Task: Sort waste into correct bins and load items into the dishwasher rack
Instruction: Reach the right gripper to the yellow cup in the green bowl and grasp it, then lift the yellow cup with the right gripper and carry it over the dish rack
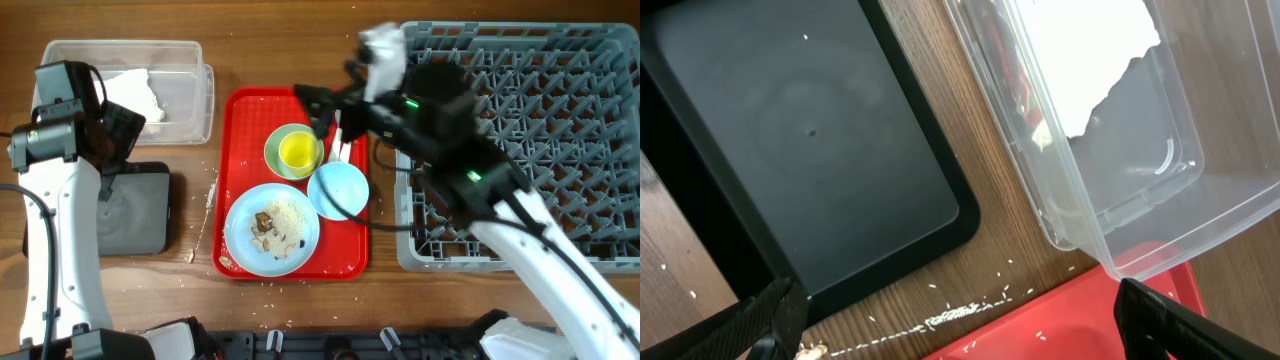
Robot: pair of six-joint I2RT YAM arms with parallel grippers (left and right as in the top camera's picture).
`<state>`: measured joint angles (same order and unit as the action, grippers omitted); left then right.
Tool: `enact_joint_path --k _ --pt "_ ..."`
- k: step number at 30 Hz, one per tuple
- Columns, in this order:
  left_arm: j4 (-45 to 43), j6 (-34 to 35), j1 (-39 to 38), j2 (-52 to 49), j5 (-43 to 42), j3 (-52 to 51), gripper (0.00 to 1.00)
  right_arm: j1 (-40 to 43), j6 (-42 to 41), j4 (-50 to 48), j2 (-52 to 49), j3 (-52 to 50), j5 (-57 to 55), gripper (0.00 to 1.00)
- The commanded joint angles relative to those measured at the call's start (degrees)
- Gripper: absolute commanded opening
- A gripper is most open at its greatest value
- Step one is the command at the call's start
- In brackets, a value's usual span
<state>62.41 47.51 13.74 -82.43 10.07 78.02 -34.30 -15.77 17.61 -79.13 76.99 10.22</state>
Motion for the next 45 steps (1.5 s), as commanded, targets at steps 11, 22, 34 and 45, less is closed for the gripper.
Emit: enact_joint_path --k 11,22,34,45 --pt "0.0 0.8 0.2 0.6 0.9 0.2 1.00 -5.8 -3.9 15.4 -25.5 17.4 -2.4 0.84" --pt "0.0 0.8 0.2 0.6 0.9 0.2 1.00 -11.6 -7.3 20.9 -36.7 17.4 -10.3 0.52" --pt "0.0 0.8 0.2 0.6 0.9 0.2 1.00 -12.8 -8.6 24.7 -37.8 15.9 -16.3 0.40" --pt "0.0 0.8 0.2 0.6 0.9 0.2 1.00 -12.8 -6.8 25.2 -40.7 16.0 -14.2 0.24"
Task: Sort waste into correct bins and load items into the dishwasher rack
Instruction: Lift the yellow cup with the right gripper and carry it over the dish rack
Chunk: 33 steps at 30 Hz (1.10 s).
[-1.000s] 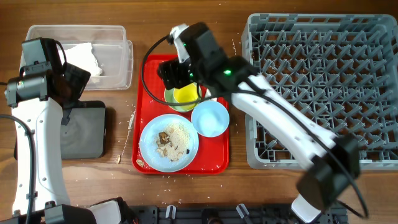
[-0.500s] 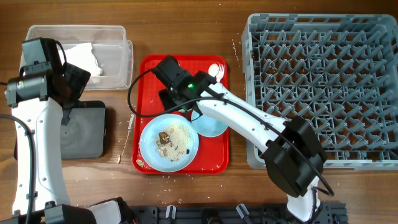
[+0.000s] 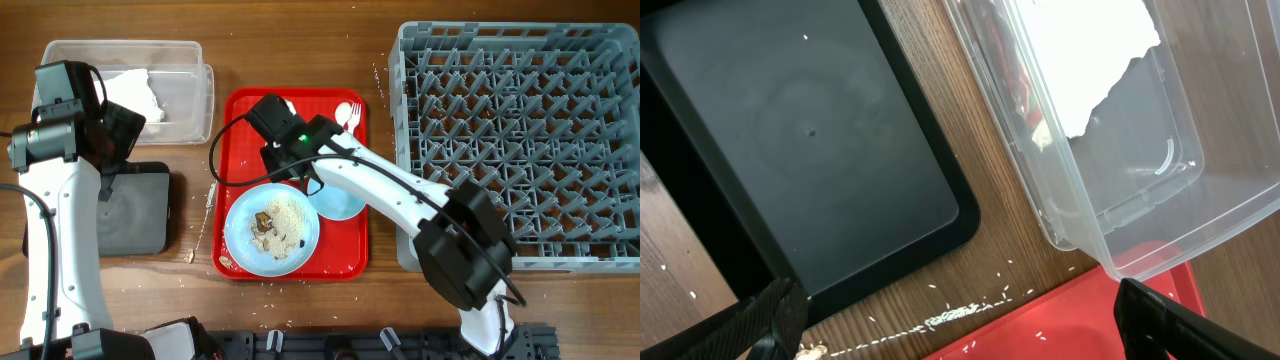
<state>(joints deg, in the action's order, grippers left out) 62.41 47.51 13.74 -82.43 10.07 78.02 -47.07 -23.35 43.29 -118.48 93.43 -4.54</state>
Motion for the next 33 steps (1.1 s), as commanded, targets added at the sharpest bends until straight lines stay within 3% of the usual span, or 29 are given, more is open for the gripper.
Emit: enact_joint_path --k 1,7,12,16,18,19,22,25,29,33 --pt "0.0 0.8 0.2 0.6 0.9 0.2 1.00 0.0 0.8 -0.5 -1.2 0.0 0.5 0.22" --pt "0.0 0.8 0.2 0.6 0.9 0.2 1.00 0.1 1.0 0.4 0.8 4.4 0.5 0.04" --pt "0.0 0.8 0.2 0.6 0.9 0.2 1.00 2.7 4.5 0.5 7.3 6.9 -0.1 0.04" --pt "0.0 0.8 0.2 0.6 0.9 0.2 1.00 13.2 8.5 0.3 15.7 7.5 -0.5 0.04" --pt "0.0 0.8 0.2 0.6 0.9 0.2 1.00 24.4 11.4 0.5 18.8 7.5 6.5 0.04" --pt "0.0 0.8 0.2 0.6 0.9 0.2 1.00 32.4 12.3 1.2 19.0 7.5 15.9 0.04" --pt "0.0 0.8 0.2 0.6 0.9 0.2 1.00 44.4 15.6 3.4 17.3 7.3 35.8 0.04" --pt "0.0 0.8 0.2 0.6 0.9 0.2 1.00 55.8 21.9 5.3 13.1 5.2 62.4 0.04" --pt "0.0 0.8 0.2 0.6 0.9 0.2 1.00 62.9 28.3 7.1 7.3 -0.4 84.4 0.04" --pt "0.0 0.8 0.2 0.6 0.9 0.2 1.00 63.4 29.4 6.9 4.2 -5.7 90.6 0.04"
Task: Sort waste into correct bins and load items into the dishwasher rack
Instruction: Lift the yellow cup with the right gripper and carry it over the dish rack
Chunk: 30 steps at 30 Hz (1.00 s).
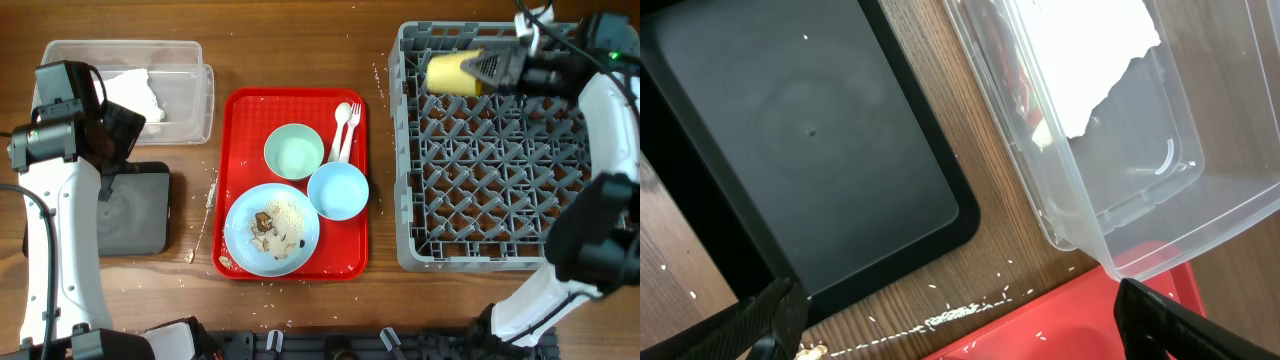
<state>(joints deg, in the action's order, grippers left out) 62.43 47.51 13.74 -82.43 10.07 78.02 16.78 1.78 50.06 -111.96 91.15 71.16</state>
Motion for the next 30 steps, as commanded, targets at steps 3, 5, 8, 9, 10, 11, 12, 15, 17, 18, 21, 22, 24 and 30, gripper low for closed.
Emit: enact_joint_path --k 3,5,8,9,10,11,12,15,17,18,21,22,24,30 --pt "0.0 0.8 0.2 0.6 0.9 0.2 1.00 -0.4 4.2 -0.4 -2.8 -8.5 14.8 0.04" --pt "0.0 0.8 0.2 0.6 0.9 0.2 1.00 0.3 4.1 -0.5 -2.8 -10.3 13.4 0.04" --pt "0.0 0.8 0.2 0.6 0.9 0.2 1.00 1.2 1.2 -0.2 -2.8 -10.8 6.2 0.04" --pt "0.0 0.8 0.2 0.6 0.9 0.2 1.00 1.3 0.7 -0.3 -2.8 -10.8 4.8 0.04" --pt "0.0 0.8 0.2 0.6 0.9 0.2 1.00 1.4 0.7 -0.4 -2.8 -10.8 4.3 0.05" --pt "0.0 0.8 0.2 0.6 0.9 0.2 1.00 1.5 0.8 -0.5 -2.8 -10.8 4.2 0.06" --pt "0.0 0.8 0.2 0.6 0.9 0.2 1.00 1.5 0.7 -0.5 -2.8 -10.8 3.8 0.06" --pt "0.0 0.8 0.2 0.6 0.9 0.2 1.00 1.5 -0.2 -0.6 -2.8 -10.8 0.7 0.17" --pt "0.0 0.8 0.2 0.6 0.9 0.2 1.00 1.5 -2.6 -1.1 -2.8 -10.8 -2.8 0.20" --pt "0.0 0.8 0.2 0.6 0.9 0.2 1.00 1.6 -3.5 -1.1 -2.8 -10.8 -3.2 0.21" --pt "0.0 0.8 0.2 0.6 0.9 0.2 1.00 2.5 -5.0 -1.4 -2.2 -10.7 -4.5 0.22" --pt "0.0 0.8 0.2 0.6 0.9 0.2 1.00 3.0 -6.5 -1.5 -1.8 -10.6 -6.8 0.22" --pt "0.0 0.8 0.2 0.6 0.9 0.2 1.00 4.1 -10.0 -1.4 0.4 -10.5 -13.7 0.22" --pt "0.0 0.8 0.2 0.6 0.9 0.2 1.00 4.8 -18.3 -0.9 9.2 -10.5 -29.8 0.25"
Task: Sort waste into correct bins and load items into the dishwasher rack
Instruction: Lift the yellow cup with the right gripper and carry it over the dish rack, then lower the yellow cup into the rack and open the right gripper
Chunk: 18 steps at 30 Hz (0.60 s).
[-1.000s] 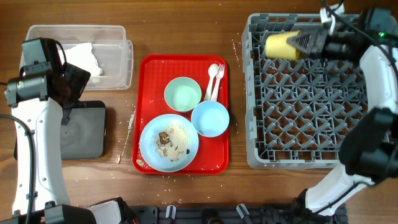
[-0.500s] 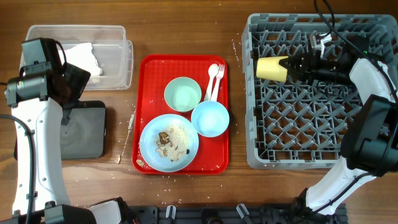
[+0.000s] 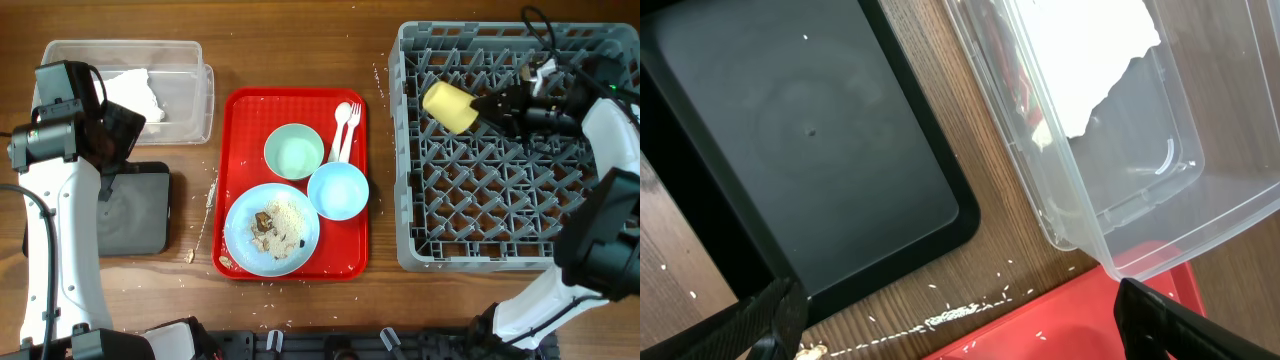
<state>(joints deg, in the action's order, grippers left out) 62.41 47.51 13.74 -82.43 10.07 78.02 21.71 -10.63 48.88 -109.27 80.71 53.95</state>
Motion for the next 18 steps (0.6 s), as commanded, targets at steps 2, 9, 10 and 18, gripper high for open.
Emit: enact_joint_path --k 2,9,10,18 --pt "0.0 0.8 0.2 0.6 0.9 0.2 1.00 -0.1 -7.9 0.6 10.4 -0.1 -16.1 0.25" --pt "0.0 0.8 0.2 0.6 0.9 0.2 1.00 -7.3 -11.5 -3.6 22.6 -0.1 -24.7 0.24" --pt "0.0 0.8 0.2 0.6 0.9 0.2 1.00 -10.2 -13.0 -5.0 23.0 -0.1 -27.9 0.24" --pt "0.0 0.8 0.2 0.6 0.9 0.2 1.00 -28.4 -22.3 -11.6 12.3 -0.1 -59.0 0.14"
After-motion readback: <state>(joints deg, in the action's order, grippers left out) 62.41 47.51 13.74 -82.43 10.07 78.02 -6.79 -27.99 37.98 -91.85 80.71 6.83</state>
